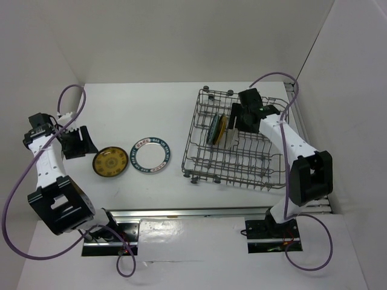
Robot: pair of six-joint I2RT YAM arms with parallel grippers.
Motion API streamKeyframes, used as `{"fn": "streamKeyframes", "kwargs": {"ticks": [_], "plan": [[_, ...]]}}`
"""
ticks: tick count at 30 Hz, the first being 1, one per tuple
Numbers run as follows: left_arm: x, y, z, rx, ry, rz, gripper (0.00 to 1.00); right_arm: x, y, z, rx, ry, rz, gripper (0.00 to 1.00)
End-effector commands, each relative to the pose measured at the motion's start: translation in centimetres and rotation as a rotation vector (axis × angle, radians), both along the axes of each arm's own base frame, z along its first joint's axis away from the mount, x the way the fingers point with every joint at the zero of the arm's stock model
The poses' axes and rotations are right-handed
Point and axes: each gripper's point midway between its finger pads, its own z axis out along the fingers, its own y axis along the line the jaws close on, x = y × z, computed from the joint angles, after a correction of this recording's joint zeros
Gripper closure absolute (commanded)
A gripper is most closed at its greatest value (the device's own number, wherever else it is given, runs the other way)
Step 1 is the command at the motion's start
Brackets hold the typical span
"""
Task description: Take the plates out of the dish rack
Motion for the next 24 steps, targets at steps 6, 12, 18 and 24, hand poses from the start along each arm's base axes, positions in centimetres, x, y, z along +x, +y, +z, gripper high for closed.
{"fn": "streamKeyframes", "kwargs": {"ticks": [6,12,18,24], "plan": [[0.1,-1.4,3.4,0.041,-0.077,-0.066,0.28,1.1,0.4,-1.6,0.011,0.006,-0.001,0.51],[0.4,-2.6,5.0,0.039,-0.116,-0.097,0.28,0.7,-0.7,-0.2,-0.082,0.012,-0.020,0.93],[0.4,-4.7,7.1,-0.009,-0.157,-0.156,0.28,1.0,-1.8,7.5,-0.195,-0.141,-0.032,1.00],[0.9,-6.2,8.3,-0.023,-0.188,-0.212,0.25,1.5,-1.3,14.4,-0.216,-0.279,-0.045,1.00]]}}
